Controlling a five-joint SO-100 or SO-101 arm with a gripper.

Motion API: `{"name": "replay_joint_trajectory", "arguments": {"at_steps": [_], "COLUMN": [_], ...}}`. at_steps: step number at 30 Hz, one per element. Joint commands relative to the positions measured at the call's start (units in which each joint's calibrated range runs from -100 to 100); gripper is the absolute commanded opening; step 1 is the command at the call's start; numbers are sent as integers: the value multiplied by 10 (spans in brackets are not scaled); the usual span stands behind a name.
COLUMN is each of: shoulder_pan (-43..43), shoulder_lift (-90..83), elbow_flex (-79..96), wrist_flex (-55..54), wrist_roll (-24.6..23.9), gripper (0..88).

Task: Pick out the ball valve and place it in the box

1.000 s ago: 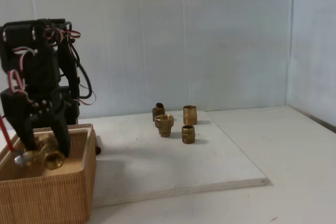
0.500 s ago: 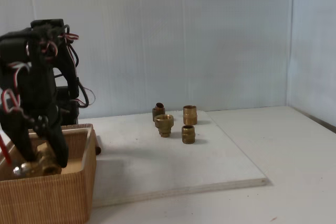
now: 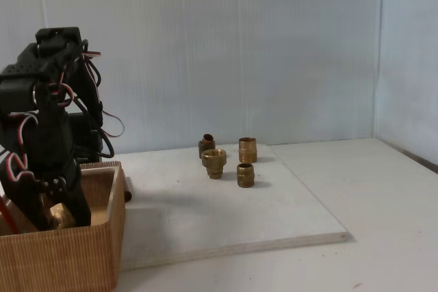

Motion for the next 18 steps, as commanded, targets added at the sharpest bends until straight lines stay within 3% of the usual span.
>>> {"name": "replay_joint_trajectory", "arguments": {"at_steps": [1, 18], "shoulder_pan": [0, -4], "shoulder_lift": [-10, -150], "elbow_flex": [-4, 251], "wrist_flex": [-14, -202], "wrist_roll": [4, 4], "gripper": [122, 122]}}
